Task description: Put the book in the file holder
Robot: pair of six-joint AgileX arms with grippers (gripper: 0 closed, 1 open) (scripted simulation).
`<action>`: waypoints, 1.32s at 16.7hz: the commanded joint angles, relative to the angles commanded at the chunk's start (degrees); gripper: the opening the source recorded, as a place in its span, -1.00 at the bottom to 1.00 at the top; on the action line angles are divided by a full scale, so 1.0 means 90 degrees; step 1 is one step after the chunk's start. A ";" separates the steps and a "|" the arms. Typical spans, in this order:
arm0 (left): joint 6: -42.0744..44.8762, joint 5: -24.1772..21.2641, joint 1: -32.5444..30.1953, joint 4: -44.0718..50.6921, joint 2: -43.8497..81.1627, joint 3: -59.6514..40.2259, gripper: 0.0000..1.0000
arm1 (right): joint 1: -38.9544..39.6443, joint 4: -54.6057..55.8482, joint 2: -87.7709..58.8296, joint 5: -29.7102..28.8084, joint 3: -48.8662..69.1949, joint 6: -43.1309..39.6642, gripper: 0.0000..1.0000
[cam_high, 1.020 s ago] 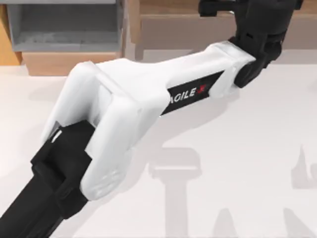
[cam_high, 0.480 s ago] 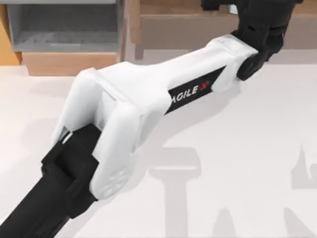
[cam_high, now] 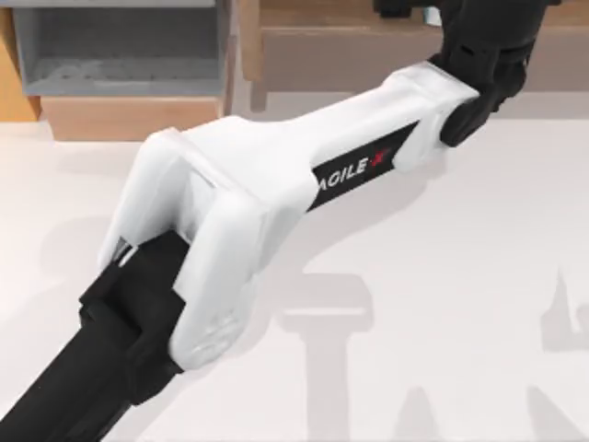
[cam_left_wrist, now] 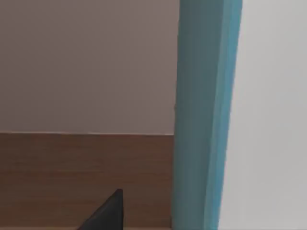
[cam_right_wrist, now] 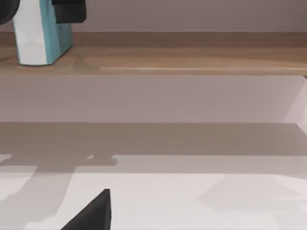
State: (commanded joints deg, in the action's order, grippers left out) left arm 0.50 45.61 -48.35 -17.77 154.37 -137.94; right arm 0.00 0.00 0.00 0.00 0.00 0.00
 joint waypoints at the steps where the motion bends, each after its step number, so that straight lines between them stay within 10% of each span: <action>1: 0.0000 0.0000 0.0000 0.0000 0.0000 0.0000 0.40 | 0.0000 0.0000 0.0000 0.0000 0.0000 0.0000 1.00; 10: 0.0000 0.0000 0.0000 0.0000 0.0000 0.0000 -0.96 | 0.0000 0.0000 0.0000 0.0000 0.0000 0.0000 1.00; 22: 0.0003 0.0006 -0.0030 0.0161 -0.0007 -0.0158 -1.00 | 0.0000 0.0000 0.0000 0.0000 0.0000 0.0000 1.00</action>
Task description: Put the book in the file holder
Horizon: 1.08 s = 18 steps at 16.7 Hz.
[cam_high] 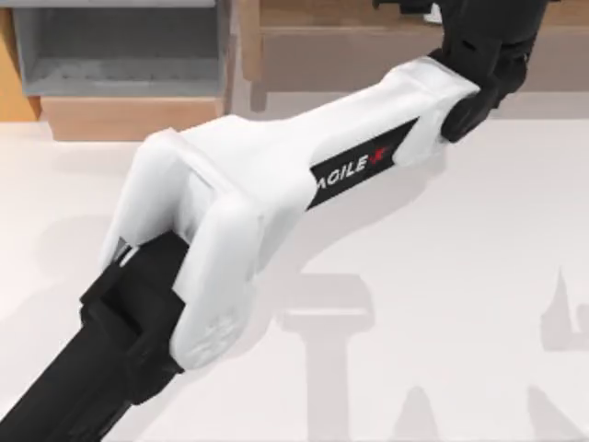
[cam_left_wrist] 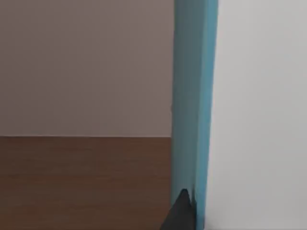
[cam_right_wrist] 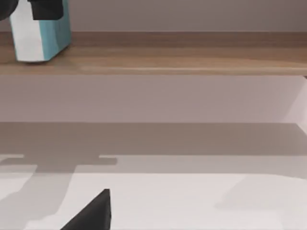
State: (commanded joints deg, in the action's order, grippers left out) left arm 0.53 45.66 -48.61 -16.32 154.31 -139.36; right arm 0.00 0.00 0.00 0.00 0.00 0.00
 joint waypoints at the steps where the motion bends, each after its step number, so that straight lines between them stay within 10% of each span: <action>1: 0.0001 0.0000 0.0000 0.0089 -0.0004 -0.0086 -1.00 | 0.0000 0.0000 0.0000 0.0000 0.0000 0.0000 1.00; 10: -0.0102 -0.0233 0.0063 0.0182 -0.0234 0.0108 -1.00 | 0.0000 0.0000 0.0000 0.0000 0.0000 0.0000 1.00; 18: -0.0951 -0.2818 0.0555 0.0129 -0.2380 0.2984 -1.00 | 0.0000 0.0000 0.0000 0.0000 0.0000 0.0000 1.00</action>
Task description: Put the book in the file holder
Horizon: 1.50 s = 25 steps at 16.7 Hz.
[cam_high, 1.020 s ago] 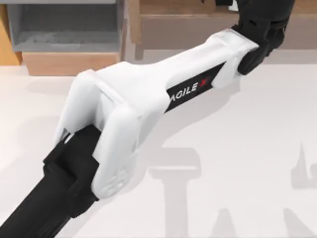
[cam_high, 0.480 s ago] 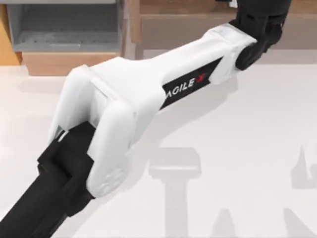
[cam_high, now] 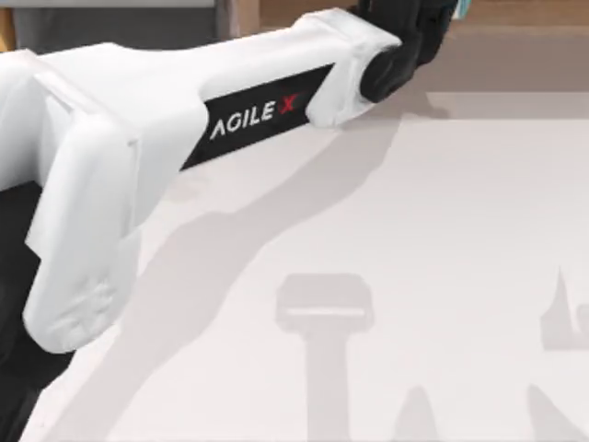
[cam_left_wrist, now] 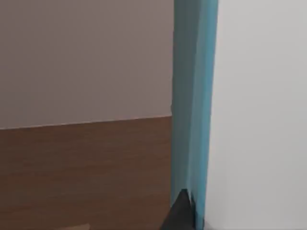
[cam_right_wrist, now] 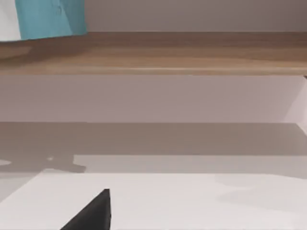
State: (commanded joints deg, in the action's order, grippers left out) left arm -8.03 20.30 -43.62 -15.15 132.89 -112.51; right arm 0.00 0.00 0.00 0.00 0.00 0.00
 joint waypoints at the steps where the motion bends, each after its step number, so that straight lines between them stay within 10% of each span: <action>1: -0.0068 -0.0433 0.0072 0.0009 -0.0348 0.0444 -1.00 | 0.0000 0.0000 0.0000 0.0000 0.0000 0.0000 1.00; 12: 0.1502 -0.4048 0.1080 -0.0006 -0.3950 0.5451 -1.00 | 0.0000 0.0000 0.0000 0.0000 0.0000 0.0000 1.00; 25: 0.7469 -0.3664 0.2634 -0.1653 -0.5233 0.8776 -1.00 | 0.0000 0.0000 0.0000 0.0000 0.0000 0.0000 1.00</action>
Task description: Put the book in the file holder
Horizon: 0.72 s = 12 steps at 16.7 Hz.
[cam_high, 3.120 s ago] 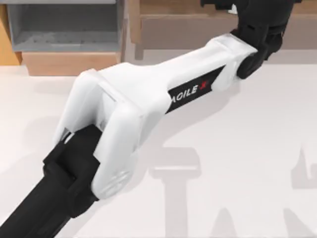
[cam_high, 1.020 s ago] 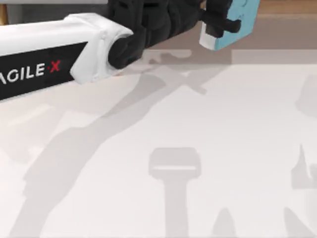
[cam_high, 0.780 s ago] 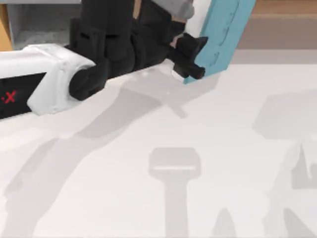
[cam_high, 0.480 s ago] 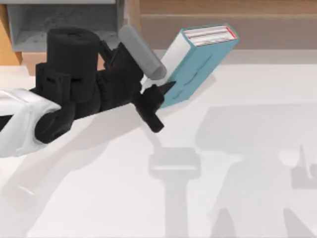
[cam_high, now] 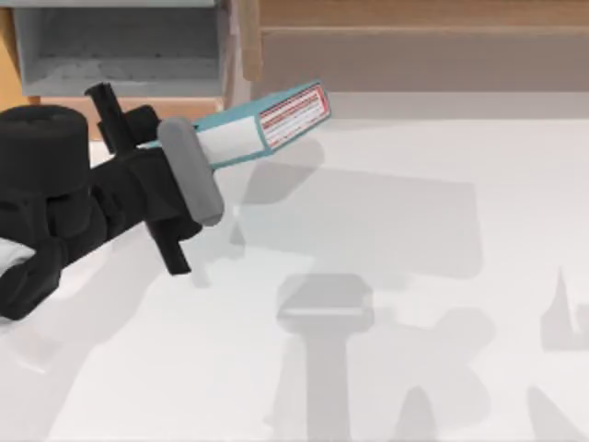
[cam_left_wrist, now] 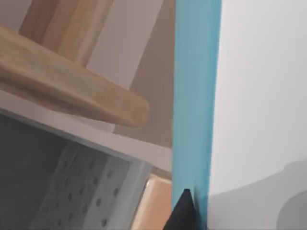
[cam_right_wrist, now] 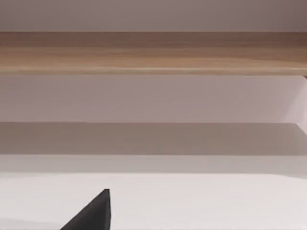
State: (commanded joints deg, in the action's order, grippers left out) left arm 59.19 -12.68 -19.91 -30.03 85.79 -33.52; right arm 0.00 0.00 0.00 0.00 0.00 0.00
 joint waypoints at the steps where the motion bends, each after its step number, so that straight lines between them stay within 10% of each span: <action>1: 0.0425 0.0160 0.0173 -0.0134 0.0014 0.0043 -1.00 | 0.0000 0.0000 0.0000 0.0000 0.0000 0.0000 1.00; 12: 0.3055 0.2021 0.1030 -0.1231 0.1040 -0.0566 -1.00 | 0.0000 0.0000 0.0000 0.0000 0.0000 0.0000 1.00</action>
State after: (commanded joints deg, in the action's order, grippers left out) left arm 86.68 5.50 -10.65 -41.11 95.15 -38.61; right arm 0.00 0.00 0.00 0.00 0.00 0.00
